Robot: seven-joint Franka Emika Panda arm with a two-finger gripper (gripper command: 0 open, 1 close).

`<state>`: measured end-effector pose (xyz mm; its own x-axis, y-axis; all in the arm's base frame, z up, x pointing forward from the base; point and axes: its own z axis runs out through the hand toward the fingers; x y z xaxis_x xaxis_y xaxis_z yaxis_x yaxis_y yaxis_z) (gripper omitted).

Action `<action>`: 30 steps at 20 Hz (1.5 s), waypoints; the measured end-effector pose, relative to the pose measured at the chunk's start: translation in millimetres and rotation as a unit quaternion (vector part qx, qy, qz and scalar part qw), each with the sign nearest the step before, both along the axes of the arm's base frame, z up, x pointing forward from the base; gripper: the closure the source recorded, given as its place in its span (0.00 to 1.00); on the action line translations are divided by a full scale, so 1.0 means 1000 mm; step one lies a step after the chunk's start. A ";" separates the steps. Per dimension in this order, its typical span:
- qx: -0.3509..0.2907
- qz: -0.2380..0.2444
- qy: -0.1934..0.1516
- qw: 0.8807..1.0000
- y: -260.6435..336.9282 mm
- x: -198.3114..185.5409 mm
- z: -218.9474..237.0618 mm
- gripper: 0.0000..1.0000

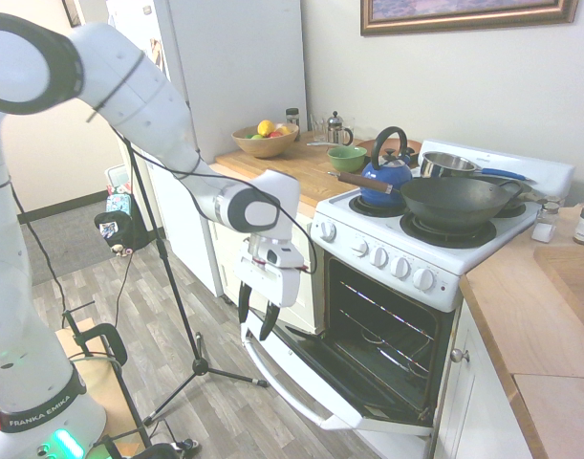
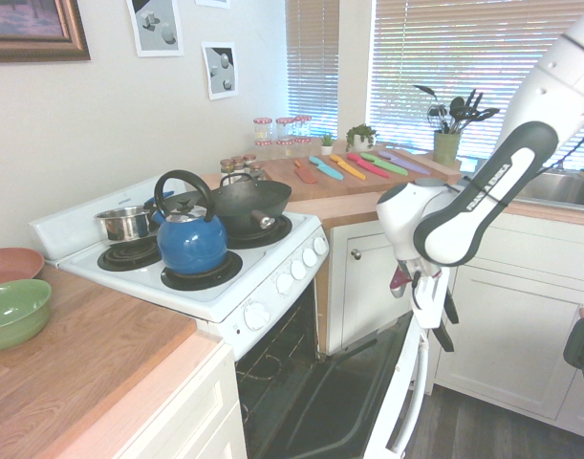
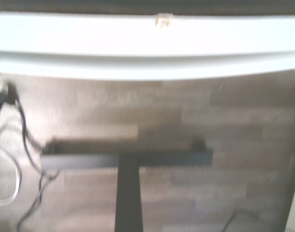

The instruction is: Close the oven

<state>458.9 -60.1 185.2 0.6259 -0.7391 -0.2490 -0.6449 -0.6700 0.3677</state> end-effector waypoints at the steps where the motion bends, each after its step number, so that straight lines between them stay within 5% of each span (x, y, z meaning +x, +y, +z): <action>1: 0.002 -0.002 0.013 1.000 -0.002 -0.002 -0.014 0.00; 5: 0.014 0.001 0.041 0.999 -0.007 -0.015 -0.067 0.00; 19: 0.056 -0.021 -0.071 0.996 -0.011 0.032 -0.168 0.00; 30: 0.057 -0.011 -0.129 0.990 0.018 0.038 -0.154 0.00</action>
<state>496.5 -42.5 31.4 0.6635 -0.7296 -0.1657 -0.7224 -0.6824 0.1122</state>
